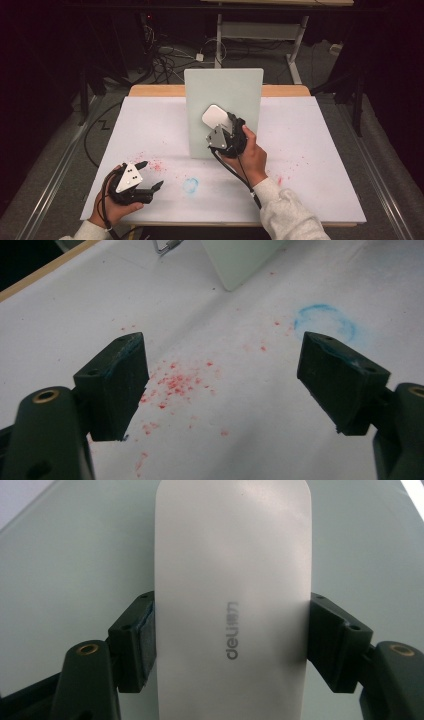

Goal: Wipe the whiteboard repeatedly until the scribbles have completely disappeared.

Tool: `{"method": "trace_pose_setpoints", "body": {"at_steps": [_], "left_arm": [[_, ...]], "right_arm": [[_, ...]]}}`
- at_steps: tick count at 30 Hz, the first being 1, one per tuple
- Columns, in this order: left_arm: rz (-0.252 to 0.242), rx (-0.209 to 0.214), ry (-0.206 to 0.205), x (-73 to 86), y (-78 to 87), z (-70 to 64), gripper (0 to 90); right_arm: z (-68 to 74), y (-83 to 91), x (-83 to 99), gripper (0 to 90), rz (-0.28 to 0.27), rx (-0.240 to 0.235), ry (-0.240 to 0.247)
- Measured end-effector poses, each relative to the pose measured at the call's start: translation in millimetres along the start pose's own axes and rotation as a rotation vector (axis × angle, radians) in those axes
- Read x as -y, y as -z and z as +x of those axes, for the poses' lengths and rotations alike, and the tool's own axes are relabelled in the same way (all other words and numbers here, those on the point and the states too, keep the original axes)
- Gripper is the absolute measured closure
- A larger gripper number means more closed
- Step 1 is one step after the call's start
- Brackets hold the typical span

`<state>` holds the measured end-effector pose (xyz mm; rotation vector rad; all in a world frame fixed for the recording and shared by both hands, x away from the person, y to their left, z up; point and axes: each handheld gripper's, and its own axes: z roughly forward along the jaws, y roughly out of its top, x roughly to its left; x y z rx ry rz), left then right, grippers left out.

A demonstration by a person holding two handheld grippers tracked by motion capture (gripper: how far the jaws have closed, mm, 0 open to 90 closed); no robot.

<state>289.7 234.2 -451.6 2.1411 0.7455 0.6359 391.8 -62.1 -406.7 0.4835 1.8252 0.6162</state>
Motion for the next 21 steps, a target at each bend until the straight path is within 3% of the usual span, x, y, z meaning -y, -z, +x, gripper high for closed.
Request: {"method": "trace_pose_setpoints", "body": {"at_steps": [6,10,17,21], "left_arm": [[0.001,-0.001,0.004,0.9,0.2,0.8,19.6],[0.000,0.001,0.005,1.4,-0.4,1.8,19.6],[0.009,0.003,0.000,2.0,-3.1,2.8,19.6],[0.011,0.004,0.000,2.1,-3.9,3.0,19.6]], "right_arm": [[-8.3,-0.2,-0.6,30.9,-0.013,0.020,-0.015],[-18.1,1.7,0.7,31.0,-0.013,0.024,-0.054],[-32.3,10.0,5.2,31.0,-0.037,0.000,-0.092],[-35.1,16.3,7.8,31.0,-0.049,-0.004,-0.085]]}}
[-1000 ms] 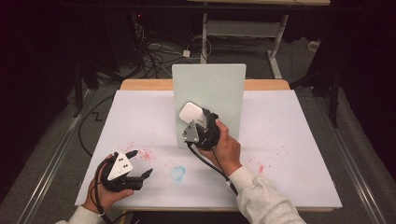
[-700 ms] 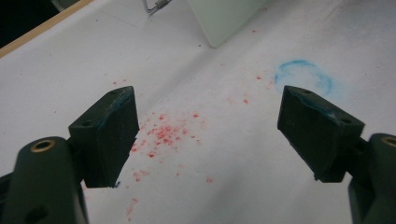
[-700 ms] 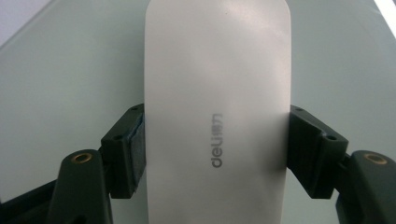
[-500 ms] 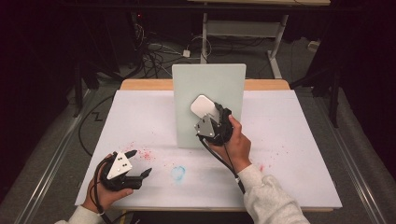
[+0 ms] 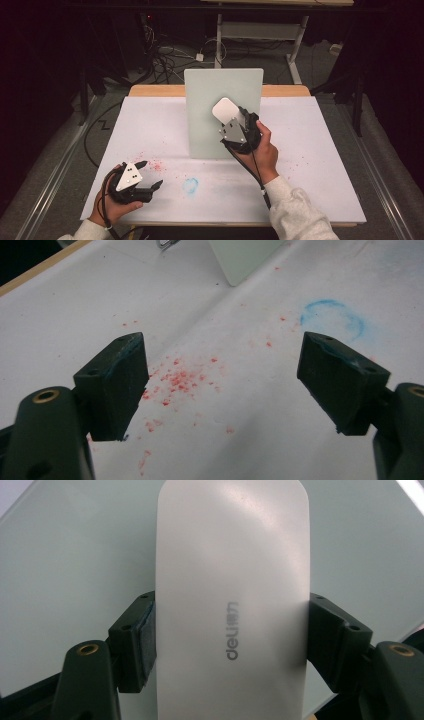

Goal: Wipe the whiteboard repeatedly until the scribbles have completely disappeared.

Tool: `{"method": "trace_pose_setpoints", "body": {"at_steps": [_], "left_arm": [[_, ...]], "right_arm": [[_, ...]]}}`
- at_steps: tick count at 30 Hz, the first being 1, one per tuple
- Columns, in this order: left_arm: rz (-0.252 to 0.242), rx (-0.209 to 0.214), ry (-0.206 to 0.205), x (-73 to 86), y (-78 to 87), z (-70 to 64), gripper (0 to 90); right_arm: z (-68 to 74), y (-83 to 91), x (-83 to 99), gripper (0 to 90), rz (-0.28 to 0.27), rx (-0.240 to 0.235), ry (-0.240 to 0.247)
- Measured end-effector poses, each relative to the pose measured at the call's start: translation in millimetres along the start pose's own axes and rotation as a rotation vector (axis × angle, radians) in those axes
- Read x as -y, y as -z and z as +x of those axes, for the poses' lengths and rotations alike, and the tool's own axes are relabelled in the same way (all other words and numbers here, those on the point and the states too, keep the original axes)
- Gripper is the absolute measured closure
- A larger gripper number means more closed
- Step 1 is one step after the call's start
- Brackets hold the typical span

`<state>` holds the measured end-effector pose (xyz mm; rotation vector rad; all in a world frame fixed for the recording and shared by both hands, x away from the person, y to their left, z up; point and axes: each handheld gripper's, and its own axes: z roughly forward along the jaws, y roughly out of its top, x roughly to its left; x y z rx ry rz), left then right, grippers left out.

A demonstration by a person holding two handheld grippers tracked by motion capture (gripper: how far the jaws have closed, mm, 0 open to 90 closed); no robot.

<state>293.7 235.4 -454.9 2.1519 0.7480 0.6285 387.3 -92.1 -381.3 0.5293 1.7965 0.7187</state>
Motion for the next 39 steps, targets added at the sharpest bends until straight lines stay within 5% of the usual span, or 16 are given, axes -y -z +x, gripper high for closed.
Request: {"method": "trace_pose_setpoints", "body": {"at_steps": [20,29,39], "left_arm": [[0.022,0.001,-0.014,-0.7,-3.3,-2.3,19.6],[0.019,0.006,-0.013,0.1,-2.2,-1.9,19.6],[0.022,0.006,-0.022,-0.3,-2.5,-3.4,19.6]], "right_arm": [[-33.0,35.7,31.7,31.0,0.008,-0.003,-0.053],[-32.2,39.9,35.3,31.0,-0.001,-0.032,-0.061],[-21.5,49.4,38.9,31.0,-0.003,-0.117,-0.042]]}}
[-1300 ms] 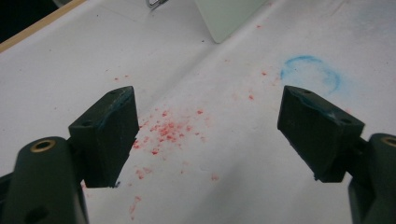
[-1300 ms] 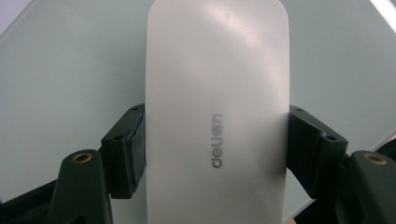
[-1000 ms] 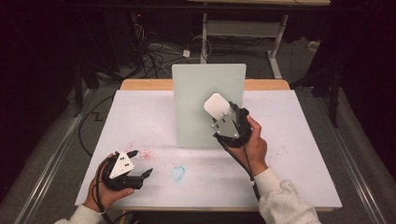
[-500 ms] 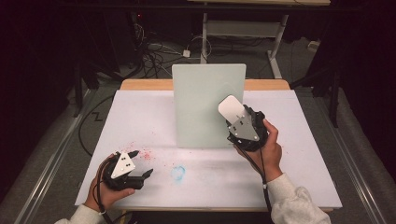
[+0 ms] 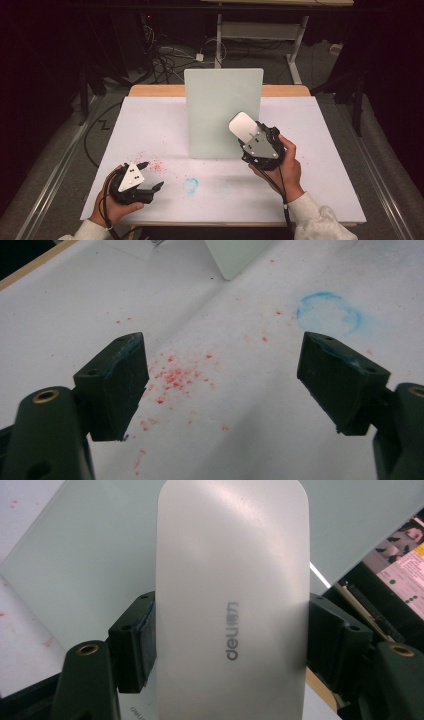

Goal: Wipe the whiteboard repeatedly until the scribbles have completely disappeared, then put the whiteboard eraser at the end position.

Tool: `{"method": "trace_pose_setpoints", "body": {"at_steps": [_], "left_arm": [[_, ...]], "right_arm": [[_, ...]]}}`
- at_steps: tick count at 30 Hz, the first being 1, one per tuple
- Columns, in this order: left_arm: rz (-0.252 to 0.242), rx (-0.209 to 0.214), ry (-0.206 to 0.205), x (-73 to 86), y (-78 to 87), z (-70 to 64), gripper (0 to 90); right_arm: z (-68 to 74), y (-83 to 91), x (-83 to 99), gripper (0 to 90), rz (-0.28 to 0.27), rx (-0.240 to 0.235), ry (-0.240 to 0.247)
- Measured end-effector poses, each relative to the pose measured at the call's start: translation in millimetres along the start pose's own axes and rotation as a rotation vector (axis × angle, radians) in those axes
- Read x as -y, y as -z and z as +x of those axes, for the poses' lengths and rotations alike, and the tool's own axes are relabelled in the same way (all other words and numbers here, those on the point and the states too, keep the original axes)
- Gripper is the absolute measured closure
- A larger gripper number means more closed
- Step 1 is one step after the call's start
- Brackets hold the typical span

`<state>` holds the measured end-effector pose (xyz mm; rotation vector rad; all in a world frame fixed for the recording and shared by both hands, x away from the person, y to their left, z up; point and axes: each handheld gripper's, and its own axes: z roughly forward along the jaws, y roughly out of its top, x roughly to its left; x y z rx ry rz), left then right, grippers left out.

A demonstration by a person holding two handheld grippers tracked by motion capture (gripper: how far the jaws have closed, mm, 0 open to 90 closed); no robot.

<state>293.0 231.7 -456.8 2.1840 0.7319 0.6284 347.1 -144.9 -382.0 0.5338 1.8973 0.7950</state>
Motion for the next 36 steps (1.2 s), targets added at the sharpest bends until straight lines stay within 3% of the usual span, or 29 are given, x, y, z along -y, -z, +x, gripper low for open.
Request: {"method": "trace_pose_setpoints", "body": {"at_steps": [16,31,36], "left_arm": [[-0.005,-0.010,-0.010,-2.3,1.1,0.0,19.6],[0.011,-0.014,-0.021,-3.2,0.5,-4.2,19.6],[0.016,-0.015,-0.025,-3.4,0.3,-5.2,19.6]], "right_arm": [[15.3,10.7,9.6,31.0,0.010,-0.116,0.018],[26.3,21.6,17.1,30.9,0.013,-0.283,0.023],[32.9,21.4,19.8,30.9,0.031,-0.343,0.047]]}}
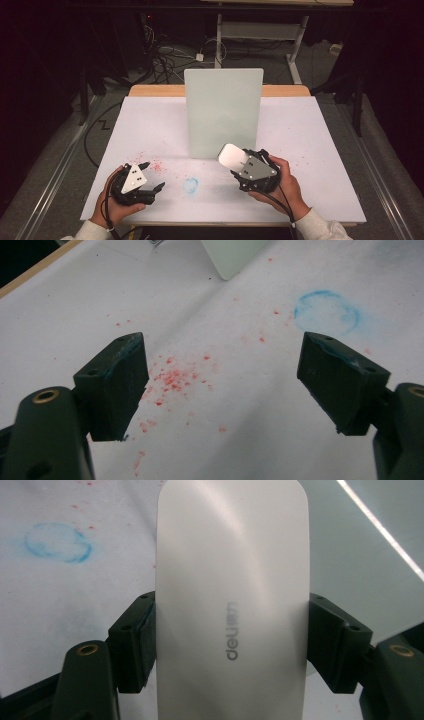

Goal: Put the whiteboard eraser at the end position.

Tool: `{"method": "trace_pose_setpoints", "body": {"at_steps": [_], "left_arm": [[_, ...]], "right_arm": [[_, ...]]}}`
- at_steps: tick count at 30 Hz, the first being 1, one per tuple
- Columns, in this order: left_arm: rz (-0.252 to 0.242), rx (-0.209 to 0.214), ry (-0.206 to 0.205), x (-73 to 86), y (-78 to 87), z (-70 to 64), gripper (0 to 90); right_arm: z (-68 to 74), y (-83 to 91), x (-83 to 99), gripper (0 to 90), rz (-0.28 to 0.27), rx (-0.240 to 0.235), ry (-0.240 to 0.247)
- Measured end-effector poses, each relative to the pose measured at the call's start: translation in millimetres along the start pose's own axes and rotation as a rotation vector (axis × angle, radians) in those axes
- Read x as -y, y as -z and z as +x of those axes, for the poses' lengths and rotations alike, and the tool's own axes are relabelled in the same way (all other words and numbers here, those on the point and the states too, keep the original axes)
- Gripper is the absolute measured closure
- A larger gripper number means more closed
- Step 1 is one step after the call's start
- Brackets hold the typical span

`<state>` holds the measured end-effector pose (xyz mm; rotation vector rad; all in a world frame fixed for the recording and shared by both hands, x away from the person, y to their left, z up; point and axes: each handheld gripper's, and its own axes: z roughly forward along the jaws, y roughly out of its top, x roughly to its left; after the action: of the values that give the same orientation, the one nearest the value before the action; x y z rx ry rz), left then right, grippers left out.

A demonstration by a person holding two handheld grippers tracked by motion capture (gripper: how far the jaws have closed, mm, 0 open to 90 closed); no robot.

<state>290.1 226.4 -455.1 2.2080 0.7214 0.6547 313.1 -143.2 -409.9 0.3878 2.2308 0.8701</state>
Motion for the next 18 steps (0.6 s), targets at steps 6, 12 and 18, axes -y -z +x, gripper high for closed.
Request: {"method": "trace_pose_setpoints", "body": {"at_steps": [6,12,18], "left_arm": [[0.003,0.000,-0.001,0.2,-0.7,0.4,19.6],[0.007,0.003,-0.003,0.2,-1.3,0.0,19.6],[0.011,0.009,-0.006,0.5,-2.6,0.4,19.6]], "right_arm": [[3.8,-4.1,4.1,30.9,0.028,-0.097,0.026],[11.5,-13.8,8.8,30.9,0.086,-0.189,0.052],[16.6,-24.6,9.6,30.9,0.132,-0.257,0.085]]}}
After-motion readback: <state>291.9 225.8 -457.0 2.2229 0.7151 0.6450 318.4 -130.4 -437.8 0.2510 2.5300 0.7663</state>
